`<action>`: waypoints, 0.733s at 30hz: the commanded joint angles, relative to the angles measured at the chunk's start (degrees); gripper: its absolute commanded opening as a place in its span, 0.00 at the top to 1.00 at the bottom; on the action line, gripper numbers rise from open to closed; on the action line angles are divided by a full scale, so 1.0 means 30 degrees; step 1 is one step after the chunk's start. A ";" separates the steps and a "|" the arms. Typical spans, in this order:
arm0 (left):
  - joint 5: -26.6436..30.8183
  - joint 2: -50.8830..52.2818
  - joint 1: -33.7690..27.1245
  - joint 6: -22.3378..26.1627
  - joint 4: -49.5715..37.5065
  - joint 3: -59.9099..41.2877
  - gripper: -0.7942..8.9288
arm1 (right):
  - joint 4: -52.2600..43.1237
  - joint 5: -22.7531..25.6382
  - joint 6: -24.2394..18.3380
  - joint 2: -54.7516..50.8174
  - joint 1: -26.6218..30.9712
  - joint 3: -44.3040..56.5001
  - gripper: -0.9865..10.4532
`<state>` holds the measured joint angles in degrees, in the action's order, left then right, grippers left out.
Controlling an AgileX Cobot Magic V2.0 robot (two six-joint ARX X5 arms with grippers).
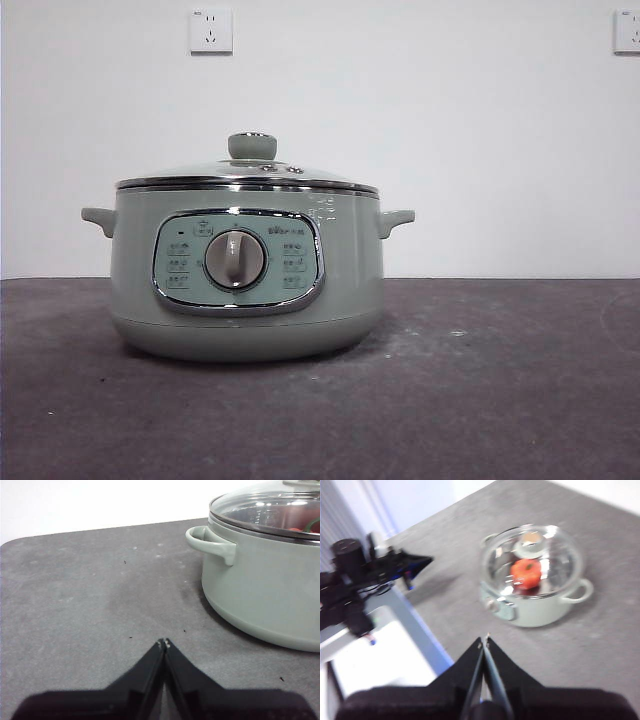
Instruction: Pick up the pumpkin,open the lid,put the pumpkin in the pot,close the lid
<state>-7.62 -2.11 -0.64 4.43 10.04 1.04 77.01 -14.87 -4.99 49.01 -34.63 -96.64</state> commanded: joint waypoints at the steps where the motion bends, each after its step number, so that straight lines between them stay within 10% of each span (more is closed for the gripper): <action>1: 0.0007 0.0044 -0.0058 -0.0124 -0.0044 -0.0306 0.92 | -0.1479 -0.0401 -0.0933 -0.0933 0.2222 0.0641 0.91; 8: 0.0007 0.0044 -0.0058 -0.0117 -0.0044 -0.0306 0.92 | -0.7716 -0.2069 -0.1166 -0.4197 0.7417 0.6747 0.91; 22: 0.0007 0.0044 -0.0058 -0.0117 -0.0044 -0.0306 0.92 | -2.3482 -0.1916 -0.0131 -1.1402 0.9683 2.3635 0.91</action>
<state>-7.62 -2.11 -0.64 4.45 10.04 1.04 9.39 -20.82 -6.15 16.27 -5.61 -29.85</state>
